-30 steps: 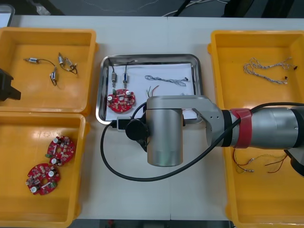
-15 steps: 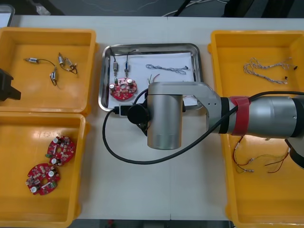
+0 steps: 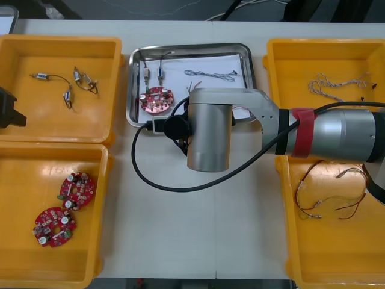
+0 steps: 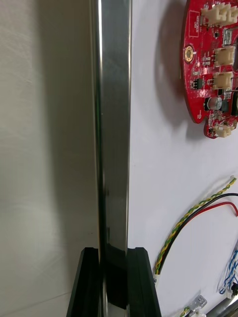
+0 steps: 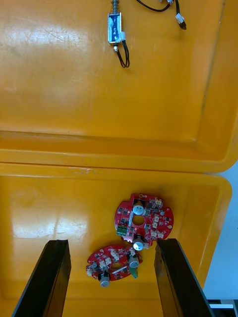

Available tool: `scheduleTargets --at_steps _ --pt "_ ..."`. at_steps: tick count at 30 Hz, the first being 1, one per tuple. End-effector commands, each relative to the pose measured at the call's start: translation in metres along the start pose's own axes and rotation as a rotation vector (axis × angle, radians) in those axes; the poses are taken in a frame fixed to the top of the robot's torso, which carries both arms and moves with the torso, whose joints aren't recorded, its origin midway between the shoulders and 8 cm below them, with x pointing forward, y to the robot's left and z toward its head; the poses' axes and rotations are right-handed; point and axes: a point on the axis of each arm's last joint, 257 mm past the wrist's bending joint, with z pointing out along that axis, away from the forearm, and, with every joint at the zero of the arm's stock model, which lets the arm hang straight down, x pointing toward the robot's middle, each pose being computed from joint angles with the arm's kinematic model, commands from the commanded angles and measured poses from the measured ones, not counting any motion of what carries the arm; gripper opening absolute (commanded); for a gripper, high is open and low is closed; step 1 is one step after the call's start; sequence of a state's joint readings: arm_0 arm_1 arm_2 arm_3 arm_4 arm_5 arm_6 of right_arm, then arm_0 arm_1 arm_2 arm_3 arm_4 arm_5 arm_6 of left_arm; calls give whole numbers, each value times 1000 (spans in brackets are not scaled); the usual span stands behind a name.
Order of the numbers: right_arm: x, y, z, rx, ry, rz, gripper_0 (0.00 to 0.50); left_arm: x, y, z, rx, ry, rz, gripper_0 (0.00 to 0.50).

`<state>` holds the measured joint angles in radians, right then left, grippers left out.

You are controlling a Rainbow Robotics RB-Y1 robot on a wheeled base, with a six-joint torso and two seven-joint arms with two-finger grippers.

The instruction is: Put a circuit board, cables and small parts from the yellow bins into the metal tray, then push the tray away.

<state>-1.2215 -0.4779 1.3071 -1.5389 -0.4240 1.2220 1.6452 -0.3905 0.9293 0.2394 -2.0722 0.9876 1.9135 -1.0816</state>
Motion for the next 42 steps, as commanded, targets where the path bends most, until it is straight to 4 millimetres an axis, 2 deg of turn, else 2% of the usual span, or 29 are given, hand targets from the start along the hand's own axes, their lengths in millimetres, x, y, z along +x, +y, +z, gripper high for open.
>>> scheduleTargets --at_steps 1,14,30,37,42 --pt "-6 -39 -7 72 -12 -60 0 -5 18 -15 -56 -30 85 500" --pt "2 -67 3 112 -7 -55 0 -5 18 -15 -56 -30 85 500" --pt "-4 -98 7 188 -53 -73 0 -5 18 -15 -56 -30 85 500" --pt "-13 -110 13 218 -115 -76 0 -5 18 -15 -56 -30 85 500" --pt "-15 -113 17 223 -133 -71 0 -5 18 -15 -56 -30 85 500"
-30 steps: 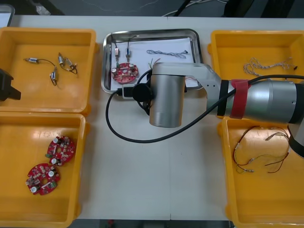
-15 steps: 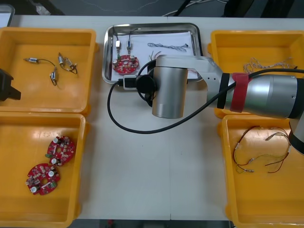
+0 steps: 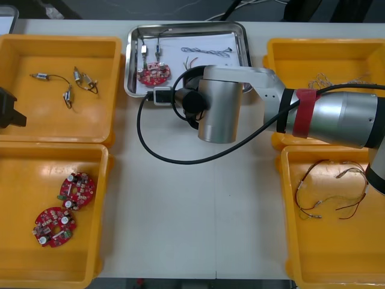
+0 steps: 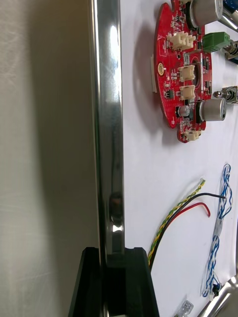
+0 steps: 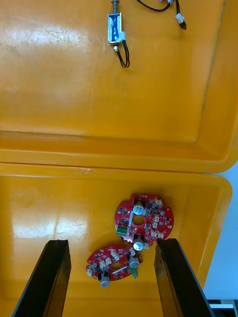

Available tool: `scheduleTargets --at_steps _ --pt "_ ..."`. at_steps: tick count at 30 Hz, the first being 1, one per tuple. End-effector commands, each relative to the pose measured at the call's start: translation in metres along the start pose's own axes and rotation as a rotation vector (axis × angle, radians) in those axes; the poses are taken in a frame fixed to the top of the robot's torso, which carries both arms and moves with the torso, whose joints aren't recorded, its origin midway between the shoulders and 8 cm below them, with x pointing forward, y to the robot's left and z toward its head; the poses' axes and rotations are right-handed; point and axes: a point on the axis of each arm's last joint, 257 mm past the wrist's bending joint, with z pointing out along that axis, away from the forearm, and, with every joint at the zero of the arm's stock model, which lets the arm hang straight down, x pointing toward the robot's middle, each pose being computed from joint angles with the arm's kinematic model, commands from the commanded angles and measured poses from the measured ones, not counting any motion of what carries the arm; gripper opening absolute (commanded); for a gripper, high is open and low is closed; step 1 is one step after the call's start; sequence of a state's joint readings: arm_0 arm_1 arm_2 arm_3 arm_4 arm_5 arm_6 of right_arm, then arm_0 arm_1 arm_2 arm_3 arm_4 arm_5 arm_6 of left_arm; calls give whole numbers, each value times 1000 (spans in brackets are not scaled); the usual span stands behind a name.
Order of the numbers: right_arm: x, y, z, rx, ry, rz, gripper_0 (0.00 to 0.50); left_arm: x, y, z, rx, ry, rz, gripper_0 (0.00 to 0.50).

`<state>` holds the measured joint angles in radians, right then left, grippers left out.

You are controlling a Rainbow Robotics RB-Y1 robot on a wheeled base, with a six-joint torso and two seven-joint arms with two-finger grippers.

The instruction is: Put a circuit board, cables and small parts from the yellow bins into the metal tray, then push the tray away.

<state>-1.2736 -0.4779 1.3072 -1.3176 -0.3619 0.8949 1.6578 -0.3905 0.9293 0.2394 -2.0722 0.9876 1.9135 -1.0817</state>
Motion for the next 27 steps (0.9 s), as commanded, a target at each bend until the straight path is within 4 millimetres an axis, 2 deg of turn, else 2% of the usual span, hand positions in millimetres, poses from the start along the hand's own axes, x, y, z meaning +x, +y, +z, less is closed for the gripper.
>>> scheduleTargets --at_steps 1,13,14,16,17,18,20,21,24,27 --pt "-7 -38 -5 66 -9 -88 0 -5 18 -15 -56 -30 85 500" --pt "-4 -39 -3 66 -2 -84 0 -5 18 -15 -56 -30 85 500" --pt "-4 -39 -3 66 -2 -86 19 -5 18 -15 -56 -30 85 500" --pt "-5 -38 -3 66 -3 -87 182 -5 18 -15 -56 -30 85 500" --pt "-5 -38 -3 66 -3 -89 238 -5 18 -15 -56 -30 85 500" --pt "-5 -38 -3 66 -3 -91 319 -5 18 -15 -56 -30 85 500" --pt "-6 -38 -3 65 -3 -95 408 -5 18 -15 -56 -30 85 500" --pt "-5 -38 -3 66 -1 -100 442 -5 18 -15 -56 -30 85 500" --pt "-5 -37 -3 63 1 -110 500 -5 18 -15 -56 -30 85 500" --pt "-5 -33 -5 49 9 -113 500 -5 18 -15 -56 -30 85 500"
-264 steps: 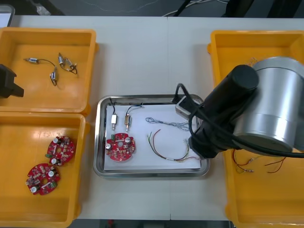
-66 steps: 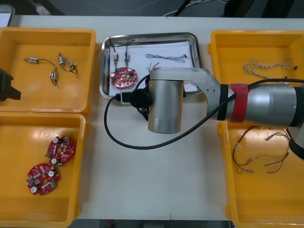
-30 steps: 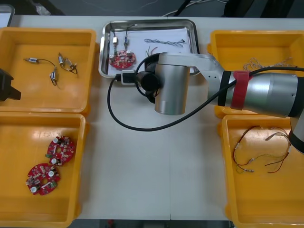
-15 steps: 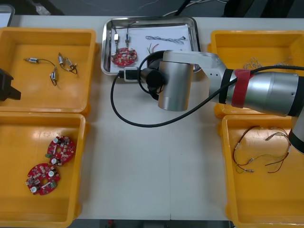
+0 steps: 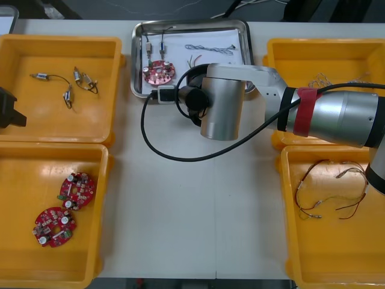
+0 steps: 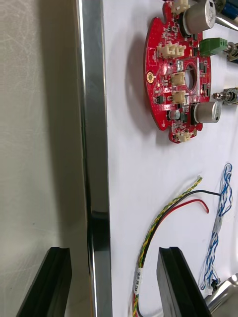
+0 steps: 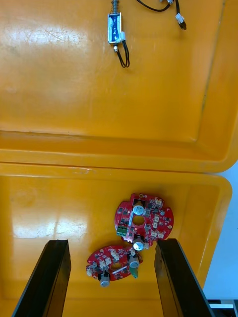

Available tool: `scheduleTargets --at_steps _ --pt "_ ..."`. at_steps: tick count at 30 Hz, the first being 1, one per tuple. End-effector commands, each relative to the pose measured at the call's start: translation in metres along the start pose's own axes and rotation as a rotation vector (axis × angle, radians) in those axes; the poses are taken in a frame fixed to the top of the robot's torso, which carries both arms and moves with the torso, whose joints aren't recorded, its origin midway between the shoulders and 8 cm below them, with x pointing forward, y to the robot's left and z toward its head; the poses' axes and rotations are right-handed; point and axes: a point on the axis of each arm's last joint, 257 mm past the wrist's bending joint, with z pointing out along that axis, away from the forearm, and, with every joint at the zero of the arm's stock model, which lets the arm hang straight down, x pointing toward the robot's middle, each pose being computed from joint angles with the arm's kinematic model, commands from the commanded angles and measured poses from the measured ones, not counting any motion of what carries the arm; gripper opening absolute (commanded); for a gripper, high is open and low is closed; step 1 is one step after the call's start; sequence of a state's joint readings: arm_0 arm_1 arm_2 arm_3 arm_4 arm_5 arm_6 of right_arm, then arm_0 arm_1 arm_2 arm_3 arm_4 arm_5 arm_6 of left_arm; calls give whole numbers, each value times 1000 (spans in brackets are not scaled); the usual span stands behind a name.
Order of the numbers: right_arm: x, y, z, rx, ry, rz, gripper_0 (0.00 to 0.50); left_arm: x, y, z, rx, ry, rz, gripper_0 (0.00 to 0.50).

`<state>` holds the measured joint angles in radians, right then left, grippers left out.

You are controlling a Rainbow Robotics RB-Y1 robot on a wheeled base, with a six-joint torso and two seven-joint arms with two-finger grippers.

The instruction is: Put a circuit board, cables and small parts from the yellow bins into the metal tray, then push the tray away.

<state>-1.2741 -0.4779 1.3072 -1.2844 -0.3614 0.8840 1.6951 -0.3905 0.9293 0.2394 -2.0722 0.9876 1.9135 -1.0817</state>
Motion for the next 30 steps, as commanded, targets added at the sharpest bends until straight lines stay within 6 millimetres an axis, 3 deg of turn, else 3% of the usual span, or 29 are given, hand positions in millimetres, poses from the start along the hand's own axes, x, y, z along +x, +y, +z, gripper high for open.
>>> scheduleTargets --at_steps 1,15,23,30 --pt "-14 -27 -10 39 -7 -83 500 -5 18 -15 -56 -30 85 500" --pt "-3 2 -38 -47 122 -125 500 -5 18 -15 -56 -30 85 500" --pt "-7 27 -66 -208 135 59 500 -5 18 -15 -56 -30 85 500" --pt "6 15 -94 -286 194 233 500 -5 18 -15 -56 -30 85 500"
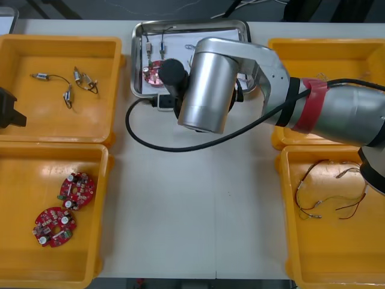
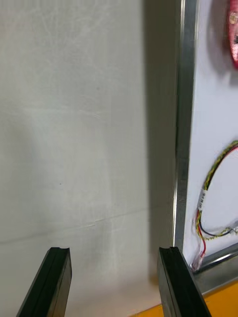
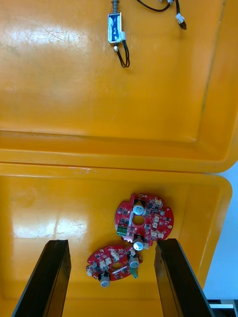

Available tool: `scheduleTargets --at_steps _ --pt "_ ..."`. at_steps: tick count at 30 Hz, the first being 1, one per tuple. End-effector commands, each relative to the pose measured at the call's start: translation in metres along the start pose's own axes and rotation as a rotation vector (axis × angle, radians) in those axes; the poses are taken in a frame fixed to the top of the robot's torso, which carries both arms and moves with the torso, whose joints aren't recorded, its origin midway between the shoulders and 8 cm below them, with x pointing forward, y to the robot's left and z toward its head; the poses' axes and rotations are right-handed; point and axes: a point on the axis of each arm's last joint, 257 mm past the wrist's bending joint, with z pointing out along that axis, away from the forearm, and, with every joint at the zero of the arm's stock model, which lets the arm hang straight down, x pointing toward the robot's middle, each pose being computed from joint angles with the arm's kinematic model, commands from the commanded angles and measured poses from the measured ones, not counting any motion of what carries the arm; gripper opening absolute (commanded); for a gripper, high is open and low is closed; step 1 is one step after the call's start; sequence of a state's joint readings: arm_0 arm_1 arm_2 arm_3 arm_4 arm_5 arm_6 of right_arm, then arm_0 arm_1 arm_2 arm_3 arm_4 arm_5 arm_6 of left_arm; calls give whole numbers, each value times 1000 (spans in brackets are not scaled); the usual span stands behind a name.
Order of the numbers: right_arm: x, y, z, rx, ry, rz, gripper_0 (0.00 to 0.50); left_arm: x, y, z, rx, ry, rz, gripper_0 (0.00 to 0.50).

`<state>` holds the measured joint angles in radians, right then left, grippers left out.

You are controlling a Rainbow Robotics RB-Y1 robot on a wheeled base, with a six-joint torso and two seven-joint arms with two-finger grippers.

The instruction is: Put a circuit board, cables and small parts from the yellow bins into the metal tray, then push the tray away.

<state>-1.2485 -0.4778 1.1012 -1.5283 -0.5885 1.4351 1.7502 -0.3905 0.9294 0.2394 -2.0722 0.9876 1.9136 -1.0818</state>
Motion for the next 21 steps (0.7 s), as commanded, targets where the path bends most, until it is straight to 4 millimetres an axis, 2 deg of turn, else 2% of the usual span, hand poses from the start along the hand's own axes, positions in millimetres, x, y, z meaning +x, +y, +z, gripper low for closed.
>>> scheduleTargets --at_steps 1,8,11,15,21 --pt "-2 -20 -32 -53 -25 139 500 -5 18 -15 -56 -30 85 500" --pt "18 -37 -63 -150 5 377 500 -5 18 -15 -56 -30 85 500" --pt "34 -44 -72 -166 40 477 500 -5 18 -15 -56 -30 85 500" --pt "75 -53 -83 -174 145 619 500 -5 18 -15 -56 -30 85 500" --pt "122 -65 -91 -196 196 793 500 -5 18 -15 -56 -30 85 500"
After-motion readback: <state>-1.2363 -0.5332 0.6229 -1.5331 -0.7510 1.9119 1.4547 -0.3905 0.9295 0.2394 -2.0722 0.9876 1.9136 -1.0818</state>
